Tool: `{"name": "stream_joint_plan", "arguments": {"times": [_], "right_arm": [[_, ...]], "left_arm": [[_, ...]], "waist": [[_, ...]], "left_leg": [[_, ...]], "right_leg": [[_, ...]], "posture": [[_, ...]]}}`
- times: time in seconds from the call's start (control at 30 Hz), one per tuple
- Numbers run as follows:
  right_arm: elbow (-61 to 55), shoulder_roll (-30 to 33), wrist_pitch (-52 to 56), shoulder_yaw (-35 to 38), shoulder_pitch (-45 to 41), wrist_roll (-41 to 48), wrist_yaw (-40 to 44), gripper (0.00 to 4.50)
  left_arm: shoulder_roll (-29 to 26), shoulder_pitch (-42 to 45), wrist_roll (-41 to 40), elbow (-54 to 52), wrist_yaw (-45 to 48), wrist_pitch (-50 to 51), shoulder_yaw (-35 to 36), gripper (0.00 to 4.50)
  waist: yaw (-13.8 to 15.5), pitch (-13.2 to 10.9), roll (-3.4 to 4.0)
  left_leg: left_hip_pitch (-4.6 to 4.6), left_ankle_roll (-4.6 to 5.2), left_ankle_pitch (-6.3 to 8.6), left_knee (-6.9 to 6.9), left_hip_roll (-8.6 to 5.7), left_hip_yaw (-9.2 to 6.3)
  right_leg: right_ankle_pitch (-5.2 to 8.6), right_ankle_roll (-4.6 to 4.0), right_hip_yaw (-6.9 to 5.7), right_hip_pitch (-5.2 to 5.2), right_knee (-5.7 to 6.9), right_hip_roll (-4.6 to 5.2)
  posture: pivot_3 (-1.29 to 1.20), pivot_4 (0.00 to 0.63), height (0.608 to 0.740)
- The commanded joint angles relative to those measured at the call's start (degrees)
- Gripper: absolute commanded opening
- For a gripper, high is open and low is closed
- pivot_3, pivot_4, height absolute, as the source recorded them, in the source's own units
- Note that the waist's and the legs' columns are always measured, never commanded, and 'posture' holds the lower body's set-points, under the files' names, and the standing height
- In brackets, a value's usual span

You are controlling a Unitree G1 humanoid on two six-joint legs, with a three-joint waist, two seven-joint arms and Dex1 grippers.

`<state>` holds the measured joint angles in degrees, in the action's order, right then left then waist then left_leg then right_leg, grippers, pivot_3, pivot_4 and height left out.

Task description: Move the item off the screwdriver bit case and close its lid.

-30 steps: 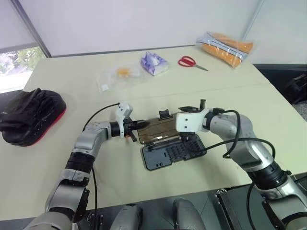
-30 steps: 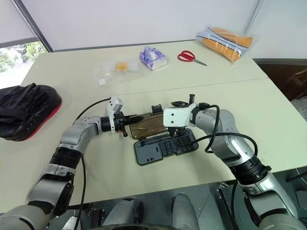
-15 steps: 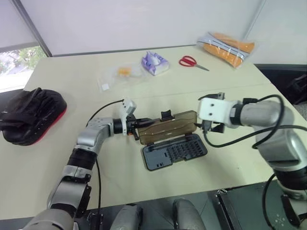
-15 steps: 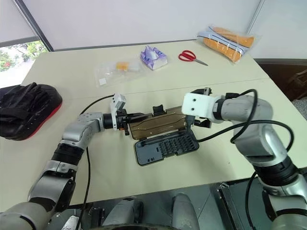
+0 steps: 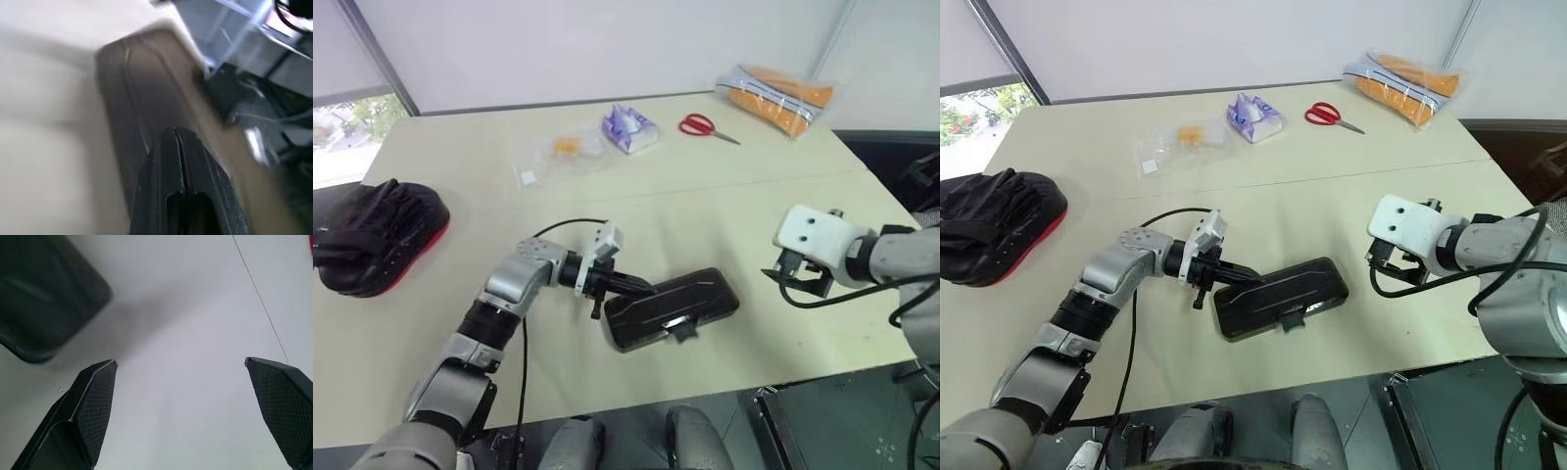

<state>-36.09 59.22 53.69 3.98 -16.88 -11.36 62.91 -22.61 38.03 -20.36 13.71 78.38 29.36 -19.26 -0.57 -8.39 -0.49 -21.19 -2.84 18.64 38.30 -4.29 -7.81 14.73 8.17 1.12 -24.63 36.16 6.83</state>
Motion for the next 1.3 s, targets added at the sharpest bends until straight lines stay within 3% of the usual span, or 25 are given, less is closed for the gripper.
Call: {"name": "stream_joint_plan", "arguments": {"times": [0.03,0.23,0.37,0.5,0.73,0.87,1.17,1.3], "right_arm": [[-3.14,1.17,1.31,3.32,1.38,1.78,-1.93,4.34],[-6.85,-1.75,6.34,2.80,2.66,6.48,-4.73,4.34],[-8.54,-2.21,7.65,2.78,2.60,10.12,-5.41,4.34],[-9.34,-4.64,9.14,5.01,0.26,17.31,-4.29,4.34],[-11.02,-5.65,8.66,6.10,2.89,27.82,-2.55,4.34],[-11.28,-7.01,7.29,5.25,5.23,31.93,-3.62,4.34],[-10.82,-8.54,4.21,2.29,9.77,37.70,-6.08,0.03],[-9.79,-9.41,2.91,-0.63,10.80,38.48,-7.94,0.03]], "left_arm": [[0.97,-0.57,2.38,0.40,1.00,-2.67,-2.78,0.00],[3.70,-1.27,10.53,12.77,-1.16,-12.86,-7.01,0.00],[3.68,-1.60,11.84,14.70,-0.77,-15.98,-7.00,0.00],[5.17,2.40,7.14,12.93,-1.44,-11.07,-2.03,0.00],[6.70,9.20,1.58,10.67,-2.62,-3.34,5.04,0.00],[6.57,11.61,2.51,14.01,-3.66,-4.48,6.81,0.00],[7.72,10.76,7.79,22.84,-5.24,-11.51,5.35,0.00],[9.29,9.90,10.20,25.49,-6.40,-14.61,4.45,0.00]], "waist": [[-0.02,0.00,0.00],[0.30,0.05,0.00],[1.21,0.06,0.00],[1.19,0.05,0.00],[1.30,-0.06,-0.11],[1.27,-0.06,-0.11],[1.31,-0.10,-0.13],[1.33,-0.12,-0.15]], "left_leg": [[0.00,0.00,0.00,0.00,0.00,0.01],[0.11,0.01,0.00,0.01,0.00,0.02],[0.57,0.11,0.06,0.00,0.00,0.07],[1.05,0.56,0.31,-0.05,0.06,0.03],[0.70,0.29,0.16,0.02,0.03,-0.15],[0.66,0.25,0.14,0.01,0.03,-0.14],[0.66,0.24,0.13,-0.01,0.03,-0.11],[0.66,0.24,0.13,-0.01,0.02,-0.11]], "right_leg": [[0.00,0.00,0.00,0.00,0.00,0.00],[0.00,0.00,0.00,0.12,-0.02,0.01],[0.00,0.00,0.04,0.59,-0.09,0.02],[0.01,0.01,-0.01,1.10,-0.20,-0.02],[0.01,0.02,-0.12,0.83,-0.15,-0.02],[0.01,0.02,-0.09,0.75,-0.15,-0.01],[0.01,0.02,-0.07,0.71,-0.13,-0.01],[0.01,0.02,-0.07,0.72,-0.14,0.00]], "posture": [[0.00,0.150,0.740],[0.00,0.150,0.740],[0.00,0.150,0.740],[0.00,0.150,0.740],[0.00,0.150,0.740],[0.00,0.150,0.740],[0.00,0.150,0.740],[0.00,0.150,0.740]]}}
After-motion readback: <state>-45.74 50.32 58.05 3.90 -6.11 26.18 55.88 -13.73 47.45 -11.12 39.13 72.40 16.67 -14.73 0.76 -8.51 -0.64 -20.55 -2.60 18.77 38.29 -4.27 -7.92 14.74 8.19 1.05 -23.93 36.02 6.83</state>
